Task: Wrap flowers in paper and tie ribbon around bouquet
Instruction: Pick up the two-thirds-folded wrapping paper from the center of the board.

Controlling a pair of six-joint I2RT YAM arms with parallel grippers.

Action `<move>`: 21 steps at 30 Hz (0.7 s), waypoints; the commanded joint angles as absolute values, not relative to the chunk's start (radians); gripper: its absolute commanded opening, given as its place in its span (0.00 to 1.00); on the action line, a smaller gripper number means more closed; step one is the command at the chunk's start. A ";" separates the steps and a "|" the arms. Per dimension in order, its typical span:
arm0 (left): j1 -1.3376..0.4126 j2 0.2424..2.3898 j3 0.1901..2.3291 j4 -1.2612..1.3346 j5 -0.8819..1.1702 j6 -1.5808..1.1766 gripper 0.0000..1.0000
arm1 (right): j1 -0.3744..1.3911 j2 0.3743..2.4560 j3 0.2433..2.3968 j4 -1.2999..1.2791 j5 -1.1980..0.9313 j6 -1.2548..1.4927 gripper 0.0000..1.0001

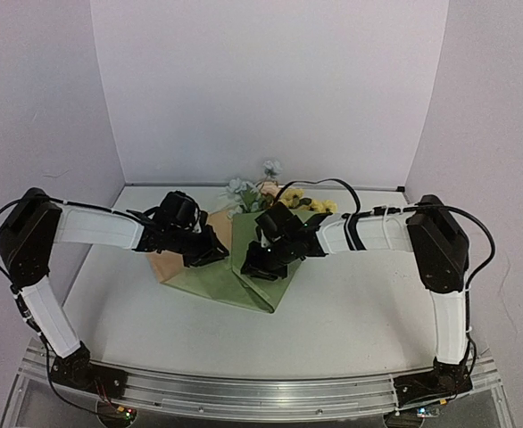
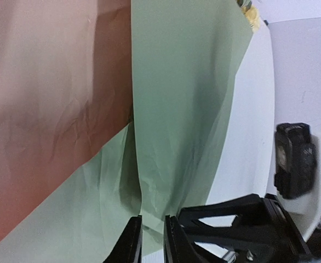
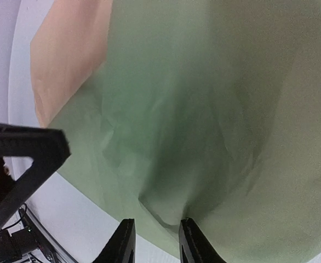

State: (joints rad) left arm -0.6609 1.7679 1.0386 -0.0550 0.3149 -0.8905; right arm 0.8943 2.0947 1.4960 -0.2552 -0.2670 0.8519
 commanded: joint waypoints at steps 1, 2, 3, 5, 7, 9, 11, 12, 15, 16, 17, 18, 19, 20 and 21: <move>-0.612 1.583 0.931 -0.071 0.285 -0.936 0.17 | 0.901 2.148 1.595 -0.294 -0.231 0.820 0.28; -0.608 1.554 0.906 -0.076 0.277 -0.946 0.19 | 0.904 2.162 1.614 -0.299 -0.234 0.819 0.28; -0.604 1.517 0.872 -0.086 0.271 -0.959 0.20 | 0.905 2.175 1.630 -0.304 -0.234 0.817 0.28; -0.596 1.457 0.817 -0.116 0.252 -0.982 0.22 | 0.909 2.198 1.665 -0.321 -0.233 0.812 0.28; -0.585 1.395 0.741 -0.133 0.235 -1.020 0.23 | 0.912 2.218 1.691 -0.334 -0.237 0.810 0.27; -0.573 1.340 0.660 -0.125 0.222 -1.070 0.26 | 0.914 2.235 1.709 -0.343 -0.239 0.808 0.27; -0.568 1.288 0.572 -0.093 0.213 -1.121 0.28 | 0.915 2.248 1.717 -0.347 -0.242 0.810 0.27; -0.567 1.267 0.538 -0.070 0.210 -1.144 0.30 | 0.915 2.254 1.720 -0.348 -0.245 0.811 0.26; -0.567 1.244 0.469 -0.005 0.209 -1.186 0.34 | 0.921 2.269 1.727 -0.351 -0.247 0.814 0.26; -0.567 1.243 0.454 0.033 0.202 -1.199 0.35 | 0.923 2.272 1.730 -0.352 -0.247 0.816 0.26; -0.567 1.246 0.444 0.057 0.191 -1.209 0.36 | 0.924 2.275 1.732 -0.353 -0.247 0.817 0.26; -0.567 1.250 0.432 0.090 0.182 -1.220 0.37 | 0.925 2.277 1.733 -0.353 -0.247 0.818 0.26; -0.567 1.253 0.418 0.124 0.173 -1.234 0.38 | 0.926 2.279 1.734 -0.354 -0.246 0.819 0.26; -0.566 1.259 0.401 0.174 0.166 -1.250 0.39 | 0.926 2.280 1.734 -0.354 -0.245 0.819 0.25; -0.567 1.267 0.386 0.212 0.158 -1.265 0.39 | 0.927 2.281 1.734 -0.355 -0.244 0.819 0.25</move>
